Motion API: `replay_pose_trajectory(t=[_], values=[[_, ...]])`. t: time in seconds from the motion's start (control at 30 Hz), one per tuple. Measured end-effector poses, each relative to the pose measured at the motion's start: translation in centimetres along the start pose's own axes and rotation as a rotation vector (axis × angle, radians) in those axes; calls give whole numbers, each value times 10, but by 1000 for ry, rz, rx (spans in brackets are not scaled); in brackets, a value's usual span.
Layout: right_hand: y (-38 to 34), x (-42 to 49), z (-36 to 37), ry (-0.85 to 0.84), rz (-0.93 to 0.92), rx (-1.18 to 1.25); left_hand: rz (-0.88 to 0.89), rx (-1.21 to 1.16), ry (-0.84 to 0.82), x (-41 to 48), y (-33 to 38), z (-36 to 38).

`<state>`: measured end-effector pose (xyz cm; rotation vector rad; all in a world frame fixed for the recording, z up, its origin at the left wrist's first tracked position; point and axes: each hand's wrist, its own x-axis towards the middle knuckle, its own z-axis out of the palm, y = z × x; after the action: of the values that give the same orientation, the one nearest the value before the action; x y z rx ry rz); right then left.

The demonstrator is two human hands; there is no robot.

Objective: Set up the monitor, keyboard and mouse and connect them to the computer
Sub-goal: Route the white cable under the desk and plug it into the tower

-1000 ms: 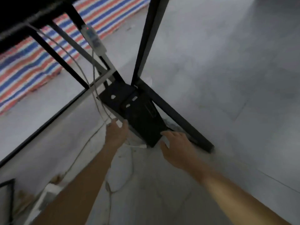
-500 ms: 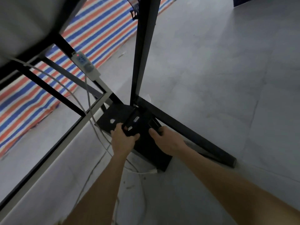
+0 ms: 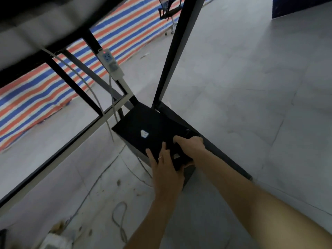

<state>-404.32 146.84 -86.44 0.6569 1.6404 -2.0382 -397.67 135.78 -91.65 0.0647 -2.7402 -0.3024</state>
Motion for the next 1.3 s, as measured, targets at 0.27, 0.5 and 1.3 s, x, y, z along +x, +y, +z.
replay_pose_trajectory(t=[0.27,0.5,1.3], values=[[70,-38,-96,14,-52,-210,201,-142,26,-51,24,-61],[114,-63,-186,56,45,-662,-111,-193,-70,-9,57,-109],[194,-49,-312,267,66,-551,554,118,-306,-166,121,-33]])
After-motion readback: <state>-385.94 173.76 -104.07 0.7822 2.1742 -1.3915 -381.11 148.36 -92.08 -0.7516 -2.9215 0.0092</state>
